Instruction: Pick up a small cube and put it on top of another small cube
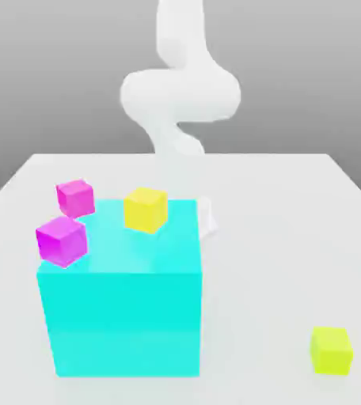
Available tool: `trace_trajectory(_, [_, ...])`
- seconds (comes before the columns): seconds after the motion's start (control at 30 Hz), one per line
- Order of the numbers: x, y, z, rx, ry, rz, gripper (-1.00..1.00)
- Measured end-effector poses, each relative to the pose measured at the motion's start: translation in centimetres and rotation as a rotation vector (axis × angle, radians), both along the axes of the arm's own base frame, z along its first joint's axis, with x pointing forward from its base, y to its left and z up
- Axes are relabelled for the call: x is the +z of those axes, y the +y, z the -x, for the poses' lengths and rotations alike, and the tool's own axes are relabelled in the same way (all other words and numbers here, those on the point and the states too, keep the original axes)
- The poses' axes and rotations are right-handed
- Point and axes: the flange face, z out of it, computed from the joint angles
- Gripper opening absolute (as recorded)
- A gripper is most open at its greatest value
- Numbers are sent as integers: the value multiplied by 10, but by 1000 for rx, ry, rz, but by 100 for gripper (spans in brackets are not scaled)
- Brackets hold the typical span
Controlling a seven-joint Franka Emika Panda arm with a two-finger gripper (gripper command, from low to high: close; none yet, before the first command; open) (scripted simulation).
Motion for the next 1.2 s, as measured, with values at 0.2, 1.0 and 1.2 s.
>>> trace_trajectory(0.2, [-100,53,-63,287,154,122,0])
trace_trajectory(1.0, [-526,225,-35,1293,578,533,0])
trace_trajectory(1.2, [-537,225,-34,1294,581,533,-100])
